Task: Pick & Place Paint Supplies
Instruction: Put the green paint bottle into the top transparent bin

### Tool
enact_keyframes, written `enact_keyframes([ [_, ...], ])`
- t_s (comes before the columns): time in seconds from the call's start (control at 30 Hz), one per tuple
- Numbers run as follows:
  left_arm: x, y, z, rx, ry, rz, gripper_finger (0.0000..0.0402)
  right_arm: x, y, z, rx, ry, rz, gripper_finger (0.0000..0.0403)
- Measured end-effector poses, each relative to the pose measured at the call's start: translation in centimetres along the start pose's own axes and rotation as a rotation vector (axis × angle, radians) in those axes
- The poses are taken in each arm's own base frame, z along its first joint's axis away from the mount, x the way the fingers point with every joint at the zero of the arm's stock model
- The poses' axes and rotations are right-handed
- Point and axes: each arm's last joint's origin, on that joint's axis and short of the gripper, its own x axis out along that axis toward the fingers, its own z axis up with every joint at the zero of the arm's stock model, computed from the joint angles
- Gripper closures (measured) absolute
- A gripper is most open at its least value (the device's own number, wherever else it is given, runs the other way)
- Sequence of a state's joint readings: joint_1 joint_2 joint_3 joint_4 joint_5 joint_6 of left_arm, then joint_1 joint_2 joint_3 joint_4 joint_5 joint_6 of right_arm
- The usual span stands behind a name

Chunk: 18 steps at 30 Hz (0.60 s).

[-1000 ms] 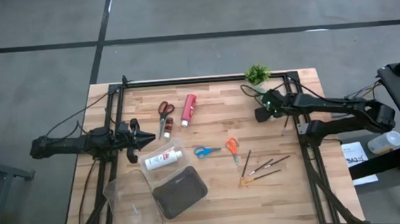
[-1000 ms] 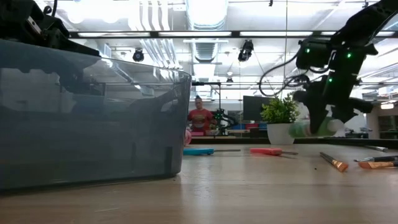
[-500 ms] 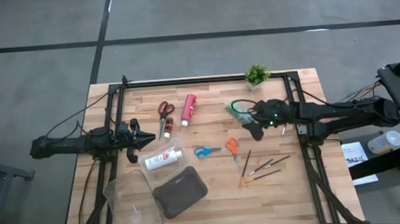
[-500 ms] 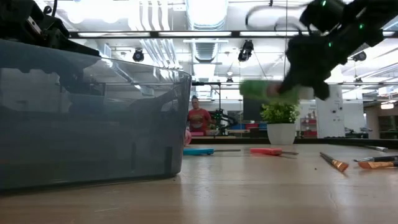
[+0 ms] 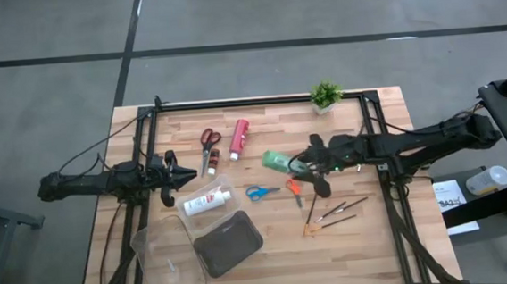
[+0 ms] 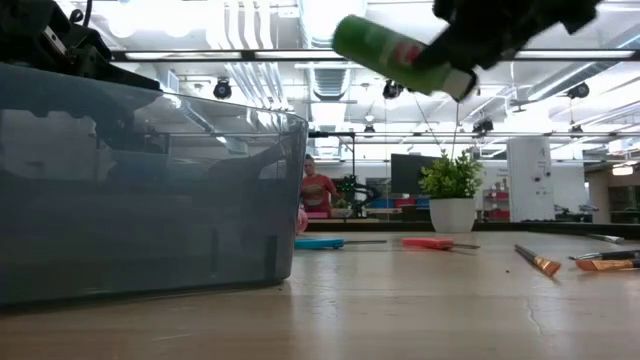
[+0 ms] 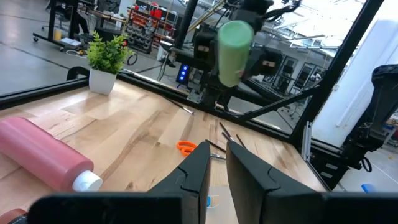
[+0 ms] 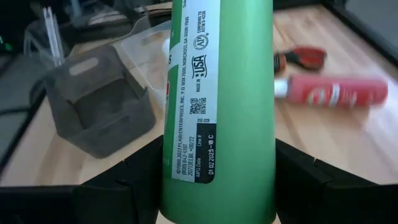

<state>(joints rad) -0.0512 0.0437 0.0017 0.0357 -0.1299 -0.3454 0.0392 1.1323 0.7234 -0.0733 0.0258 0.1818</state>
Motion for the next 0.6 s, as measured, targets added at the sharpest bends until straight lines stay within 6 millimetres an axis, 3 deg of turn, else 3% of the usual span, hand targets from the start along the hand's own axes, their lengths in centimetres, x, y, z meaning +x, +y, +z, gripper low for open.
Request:
enact_keyframes([
  [0.3, 0.0, 0.0, 0.0, 0.0, 0.0, 0.0, 0.034, 4.7, 1.0, 4.2, -0.308, 0.036, 0.008, 0.0175],
  [0.6, 0.0, 0.0, 0.0, 0.0, -0.001, 0.0, 0.034, 11.3, 1.8, 6.4, -0.439, 0.153, 0.093, 0.0175],
])
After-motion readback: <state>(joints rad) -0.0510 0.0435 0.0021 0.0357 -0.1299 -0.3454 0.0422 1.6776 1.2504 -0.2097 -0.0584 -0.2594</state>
